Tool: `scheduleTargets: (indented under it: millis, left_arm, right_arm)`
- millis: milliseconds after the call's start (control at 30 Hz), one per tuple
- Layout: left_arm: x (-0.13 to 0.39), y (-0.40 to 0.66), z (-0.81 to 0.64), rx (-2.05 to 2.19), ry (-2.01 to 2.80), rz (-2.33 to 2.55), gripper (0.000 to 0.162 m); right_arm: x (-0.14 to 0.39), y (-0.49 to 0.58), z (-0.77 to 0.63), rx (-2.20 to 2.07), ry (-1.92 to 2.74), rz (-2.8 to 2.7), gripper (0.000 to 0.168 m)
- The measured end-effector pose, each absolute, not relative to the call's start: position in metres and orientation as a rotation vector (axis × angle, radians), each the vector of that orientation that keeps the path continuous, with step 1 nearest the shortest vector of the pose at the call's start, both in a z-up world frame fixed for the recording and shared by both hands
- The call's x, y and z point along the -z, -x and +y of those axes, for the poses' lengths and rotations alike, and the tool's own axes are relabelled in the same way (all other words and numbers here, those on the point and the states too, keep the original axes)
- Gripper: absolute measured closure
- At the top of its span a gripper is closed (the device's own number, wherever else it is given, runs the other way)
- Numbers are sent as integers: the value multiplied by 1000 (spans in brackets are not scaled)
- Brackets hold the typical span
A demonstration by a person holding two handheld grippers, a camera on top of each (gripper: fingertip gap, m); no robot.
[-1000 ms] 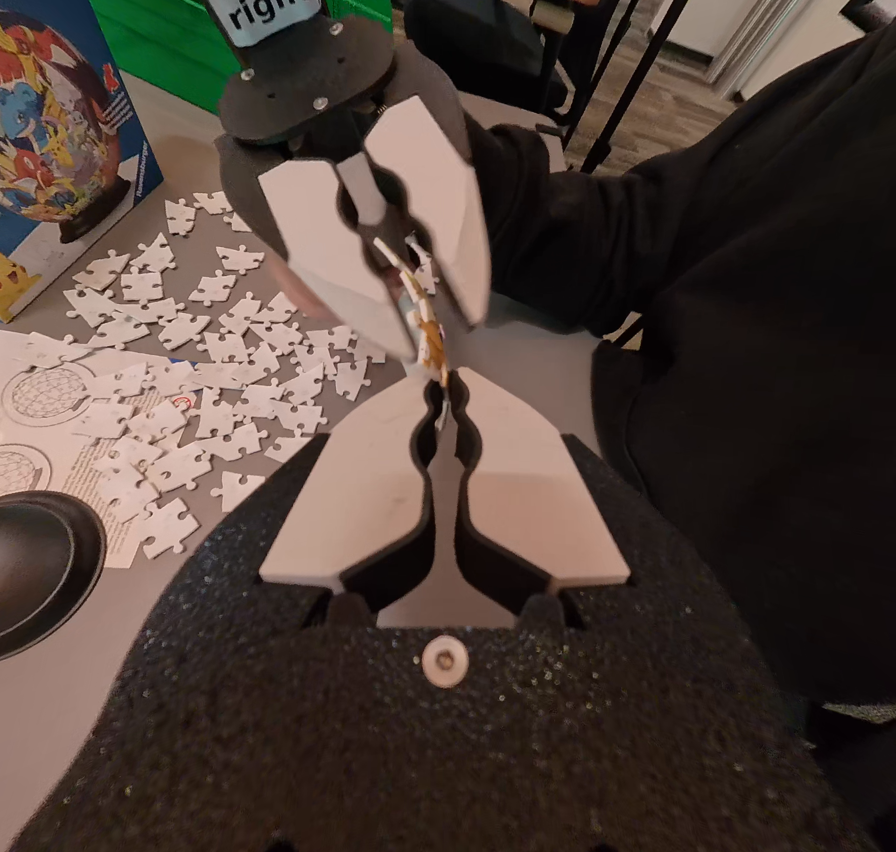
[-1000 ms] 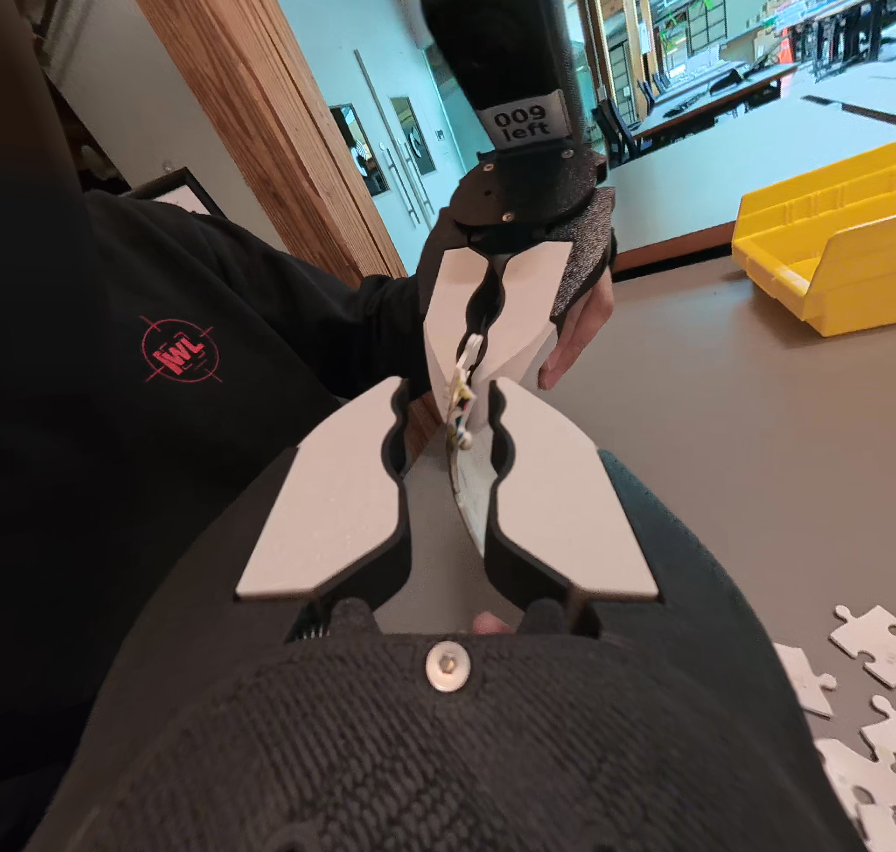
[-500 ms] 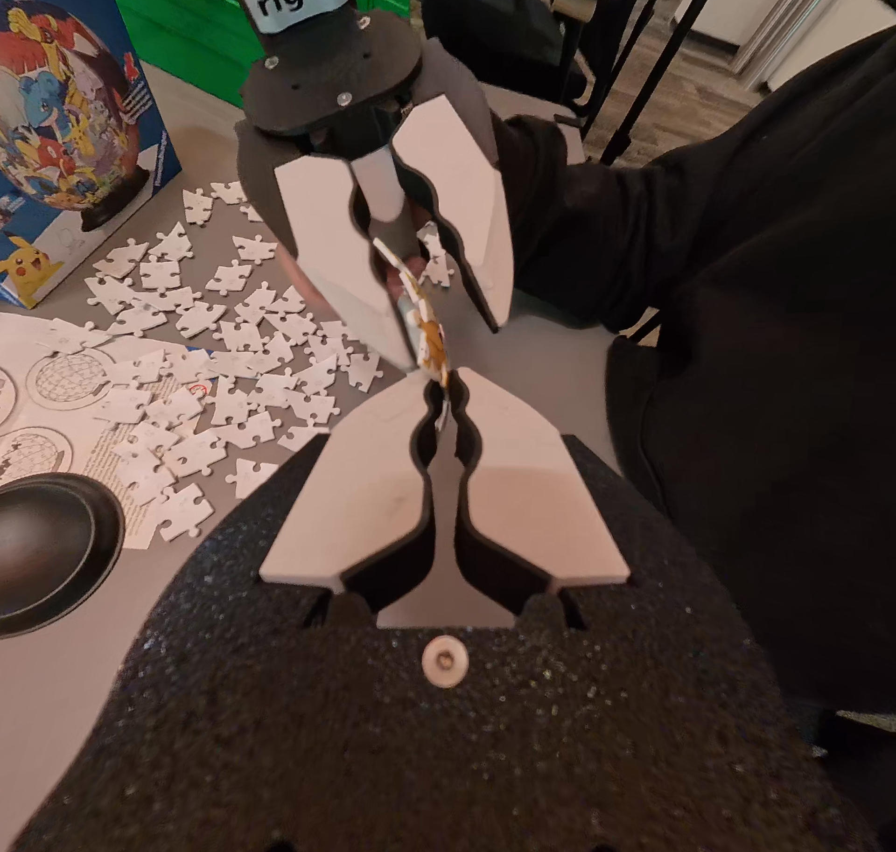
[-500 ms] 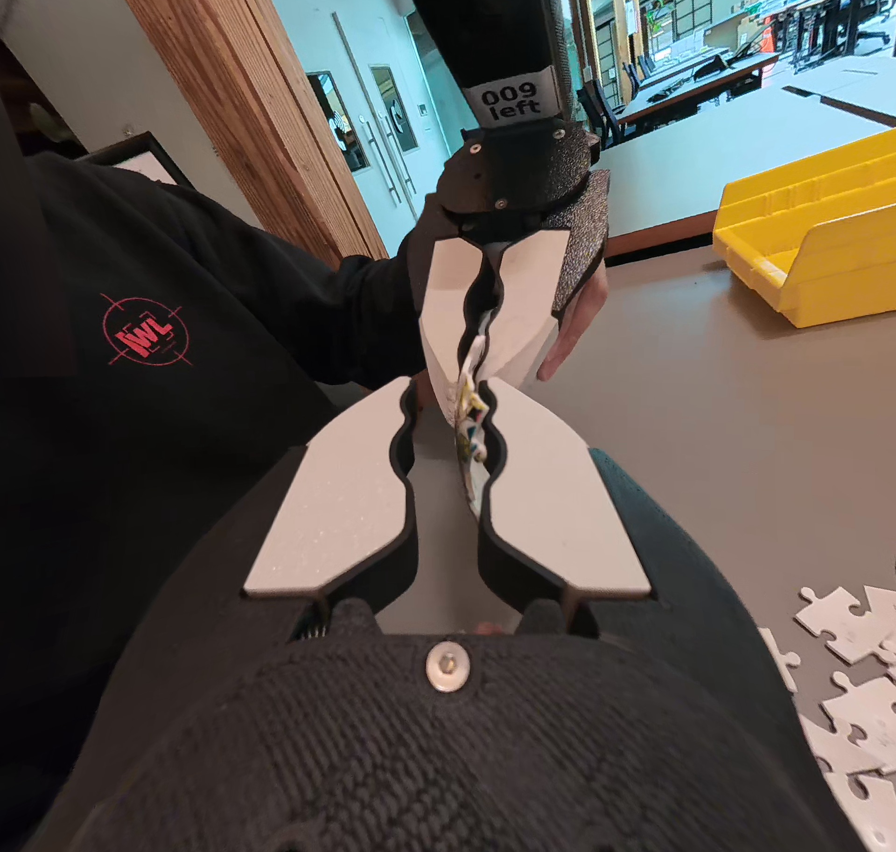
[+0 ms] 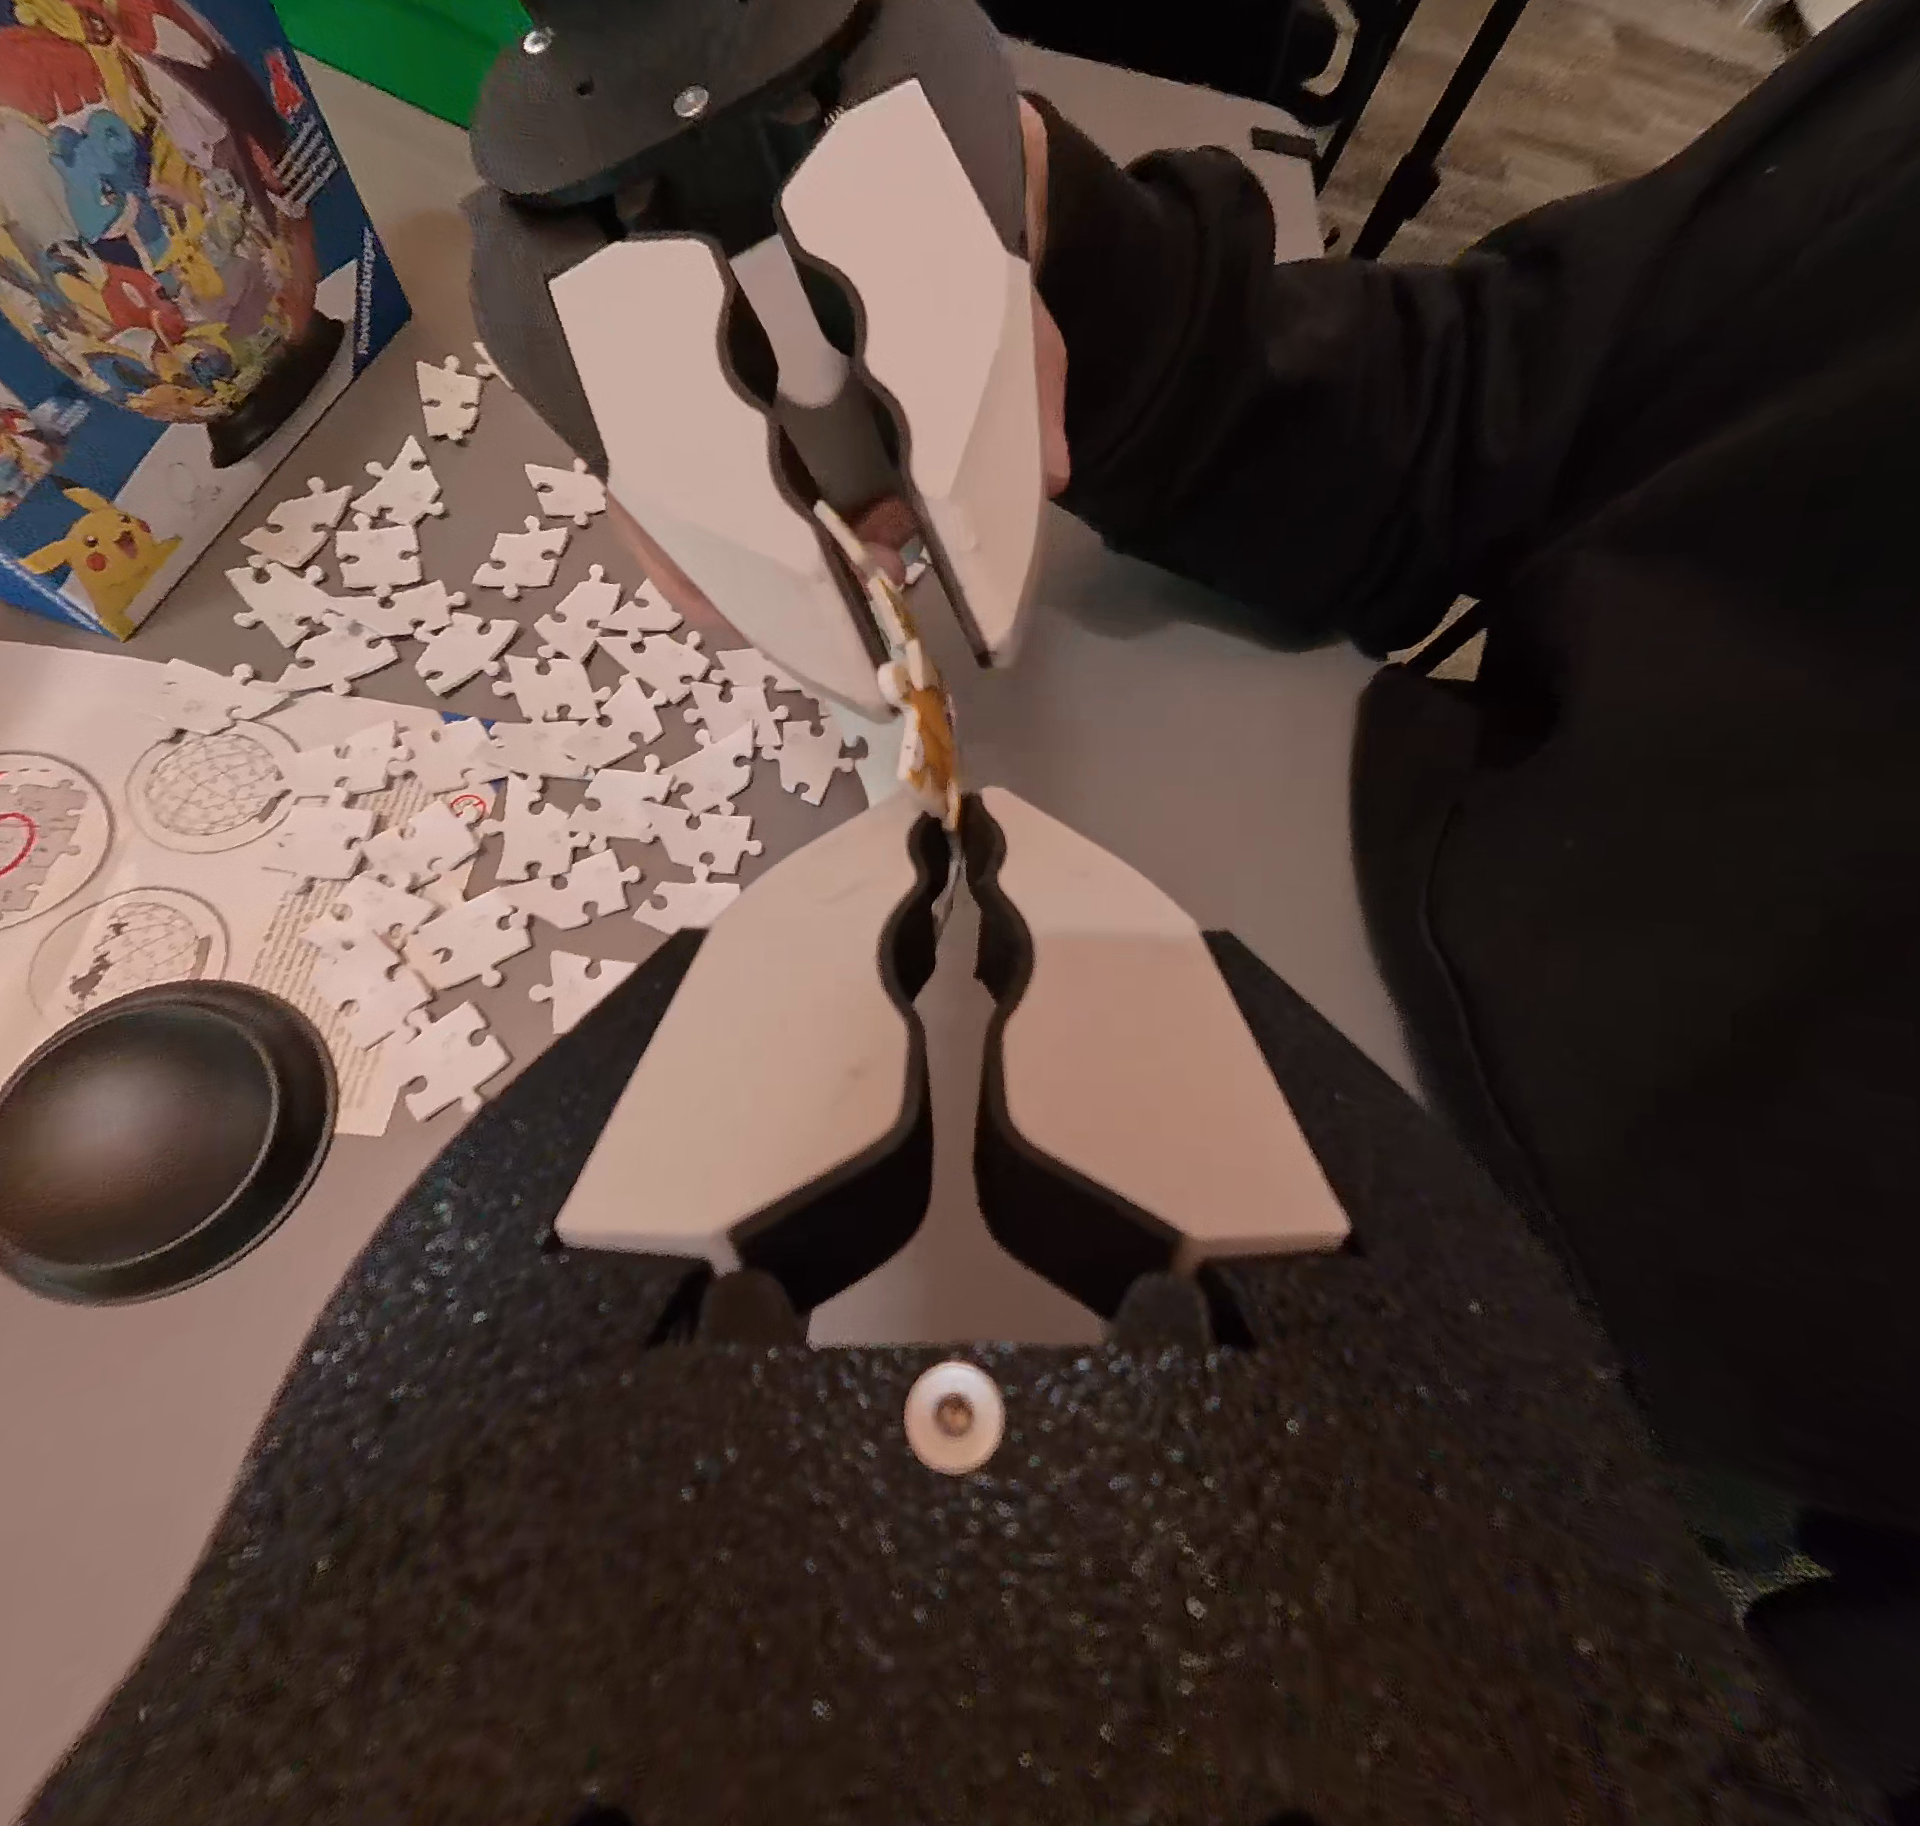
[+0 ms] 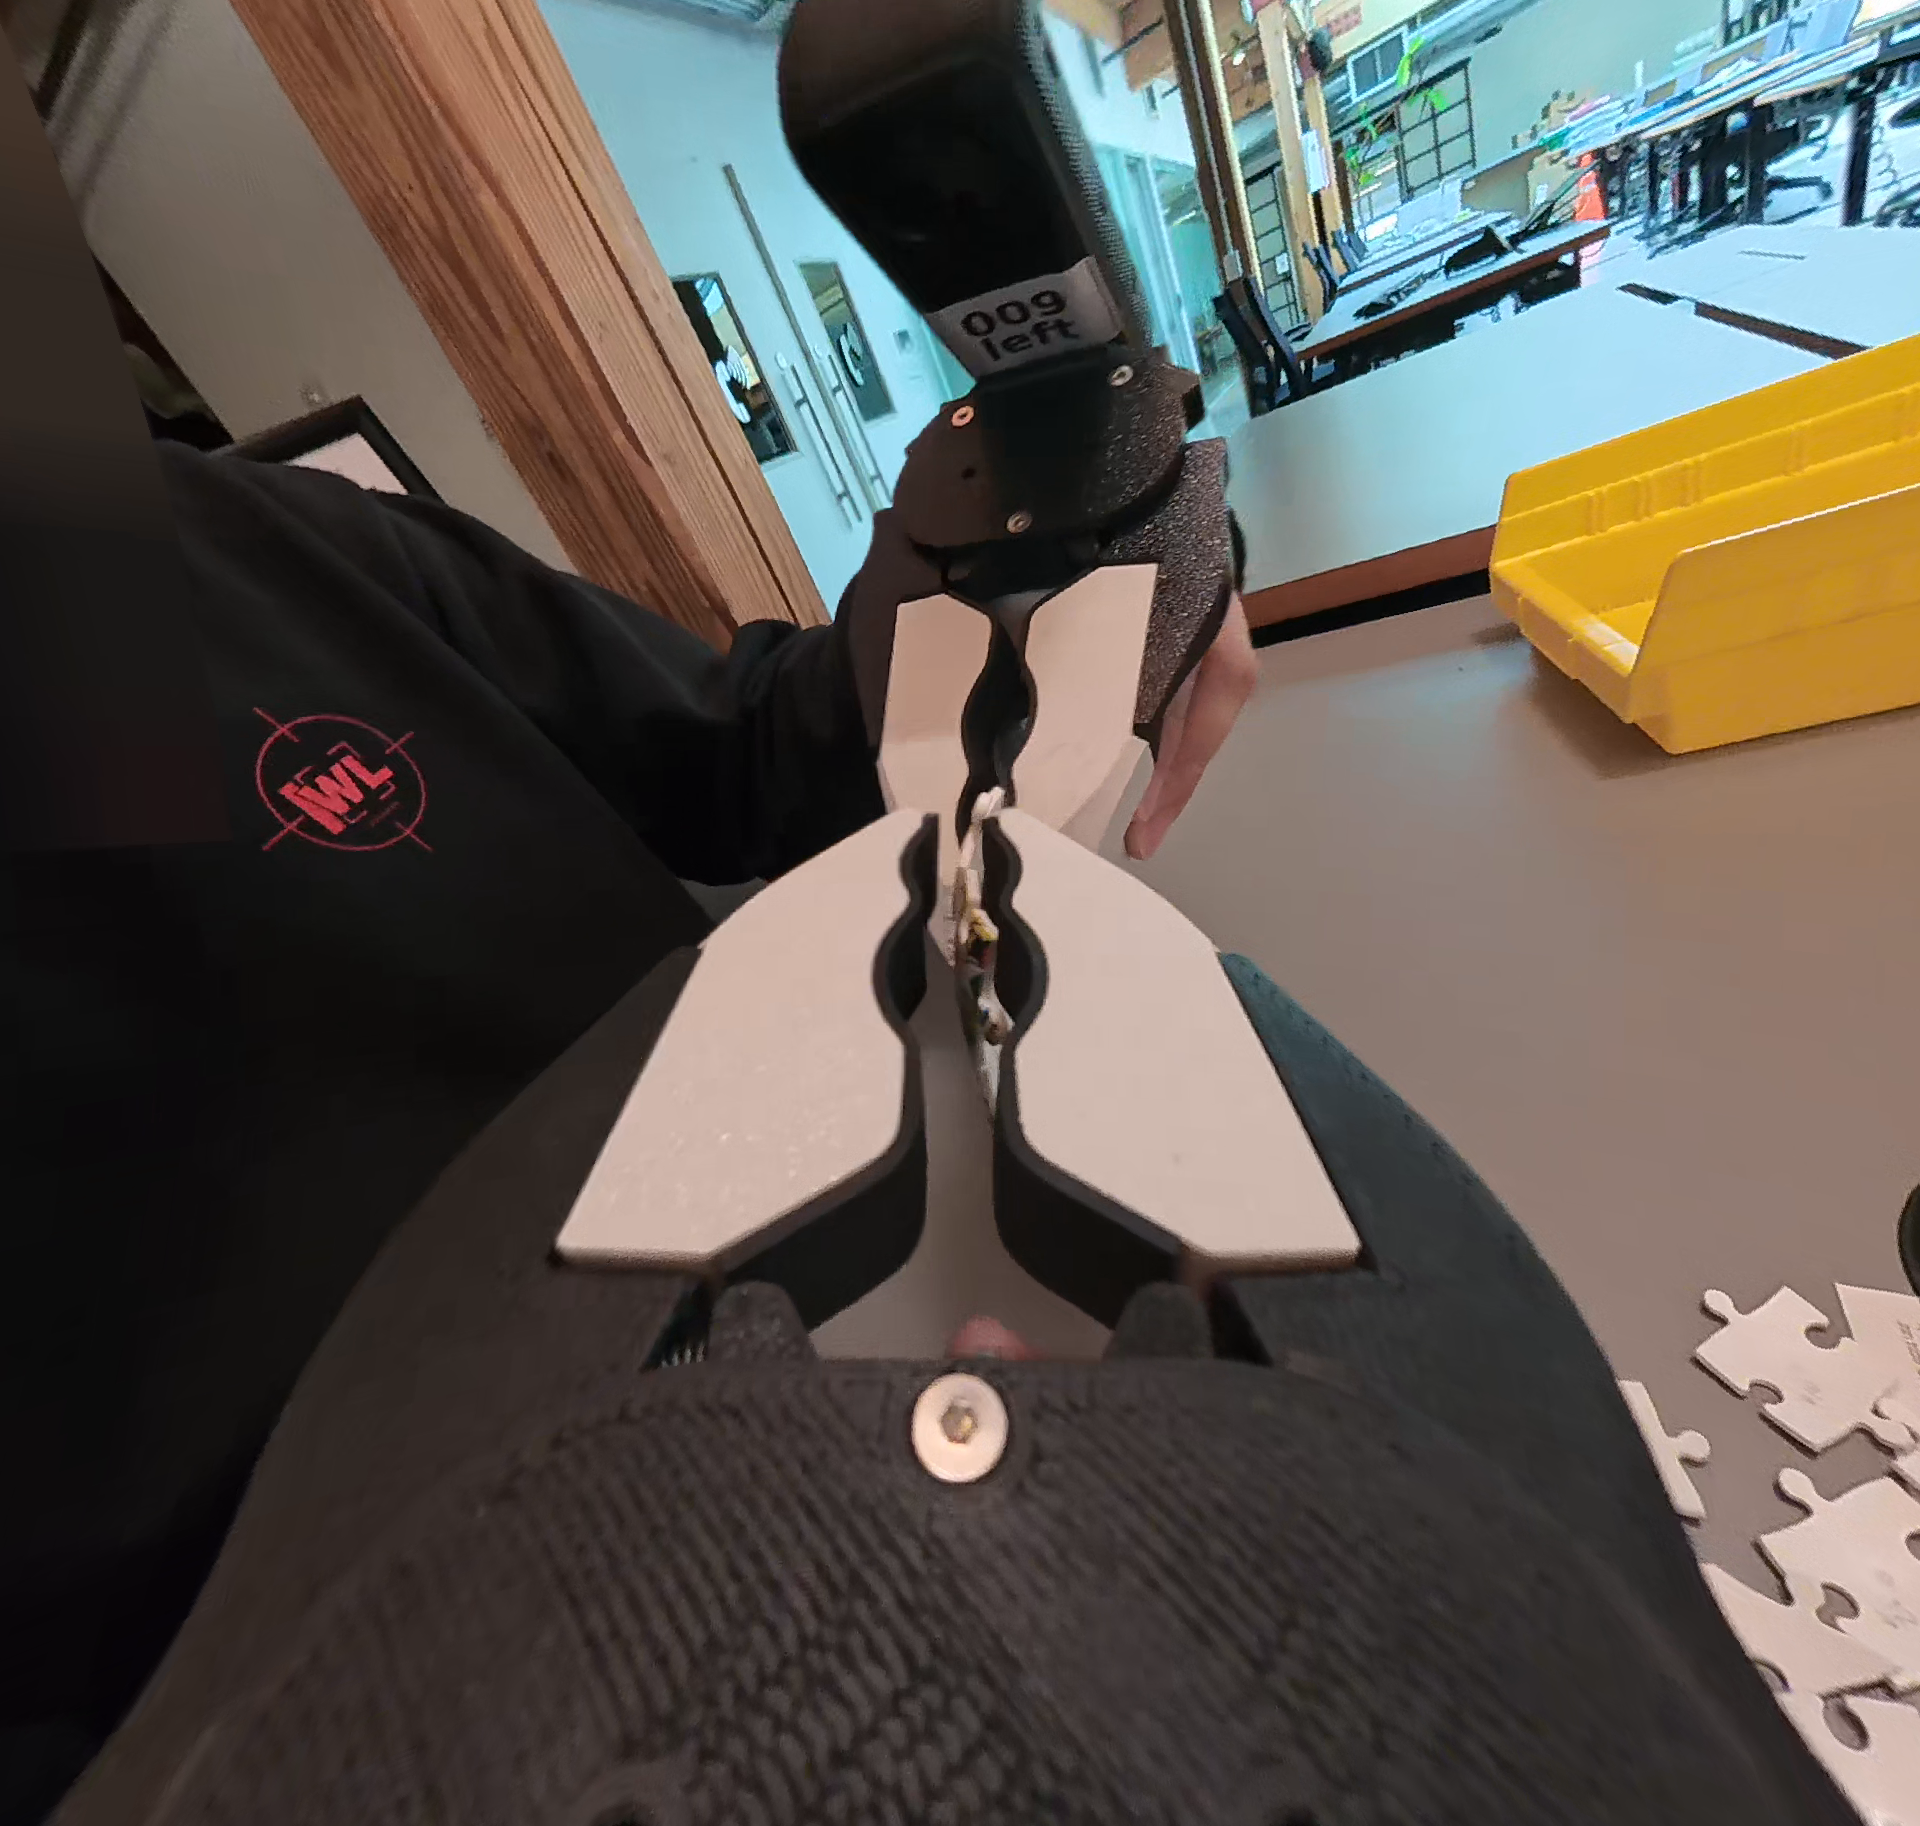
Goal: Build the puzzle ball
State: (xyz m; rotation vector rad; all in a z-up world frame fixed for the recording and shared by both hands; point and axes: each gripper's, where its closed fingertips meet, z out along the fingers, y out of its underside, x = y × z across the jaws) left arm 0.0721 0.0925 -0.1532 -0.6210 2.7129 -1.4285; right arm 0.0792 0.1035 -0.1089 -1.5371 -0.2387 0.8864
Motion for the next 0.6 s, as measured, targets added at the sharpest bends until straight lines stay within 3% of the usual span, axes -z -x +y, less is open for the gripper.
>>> scheduleTargets:
  millis: [133, 267, 400, 600]
  left_arm:
    - [152, -73, 92, 1406, 619, 2715, 160]
    - [155, -74, 94, 1370, 634, 2726, 160]
    - [155, -74, 93, 1376, 630, 2729, 160]
    - [157, -73, 94, 1386, 608, 2741, 160]
  right_arm:
    - [109, -82, 104, -862, 1543, -227, 165]
    - [116, -82, 105, -806, 1599, -232, 141]
    - [119, -81, 105, -837, 1620, -220, 157]
    - [121, -78, 104, -874, 1628, -231, 163]
